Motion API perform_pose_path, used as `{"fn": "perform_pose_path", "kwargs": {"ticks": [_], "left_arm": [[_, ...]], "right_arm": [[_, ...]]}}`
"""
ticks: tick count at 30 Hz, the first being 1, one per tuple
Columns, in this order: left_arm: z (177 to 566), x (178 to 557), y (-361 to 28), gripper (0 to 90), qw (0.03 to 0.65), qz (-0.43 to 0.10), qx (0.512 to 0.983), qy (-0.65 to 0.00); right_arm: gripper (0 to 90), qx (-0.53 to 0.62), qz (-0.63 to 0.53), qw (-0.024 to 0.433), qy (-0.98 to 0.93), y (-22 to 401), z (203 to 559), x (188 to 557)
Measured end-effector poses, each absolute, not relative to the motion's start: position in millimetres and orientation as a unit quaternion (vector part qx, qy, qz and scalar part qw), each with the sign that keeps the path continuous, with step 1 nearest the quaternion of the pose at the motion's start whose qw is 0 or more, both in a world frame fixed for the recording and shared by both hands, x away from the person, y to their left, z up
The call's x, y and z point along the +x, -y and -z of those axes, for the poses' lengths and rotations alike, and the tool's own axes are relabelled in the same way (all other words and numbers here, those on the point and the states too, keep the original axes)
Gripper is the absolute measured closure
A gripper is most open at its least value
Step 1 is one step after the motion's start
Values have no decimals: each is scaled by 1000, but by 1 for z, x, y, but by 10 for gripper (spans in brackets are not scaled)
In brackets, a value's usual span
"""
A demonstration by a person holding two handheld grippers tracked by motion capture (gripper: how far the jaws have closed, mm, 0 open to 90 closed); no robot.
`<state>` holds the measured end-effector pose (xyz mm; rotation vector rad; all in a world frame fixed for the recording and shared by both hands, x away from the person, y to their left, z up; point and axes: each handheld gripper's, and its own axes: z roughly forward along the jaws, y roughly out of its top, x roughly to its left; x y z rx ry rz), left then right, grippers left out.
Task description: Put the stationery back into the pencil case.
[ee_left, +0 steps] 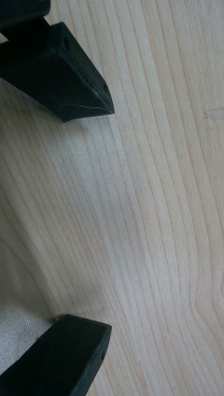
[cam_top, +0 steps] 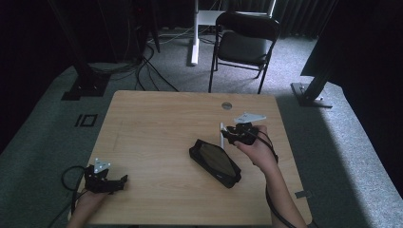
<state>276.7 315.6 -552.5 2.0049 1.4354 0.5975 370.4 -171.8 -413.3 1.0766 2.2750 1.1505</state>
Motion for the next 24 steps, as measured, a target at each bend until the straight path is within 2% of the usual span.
{"fn": "perform_pose_path", "kwargs": {"ticks": [14,24], "left_arm": [[552,277,-316,3,298,-225,754,-540],[552,277,-316,3,298,-225,754,-540]], "right_arm": [[683,340,-407,173,-830,154,410,353],[683,323,-391,153,-848,144,421,344]]}}
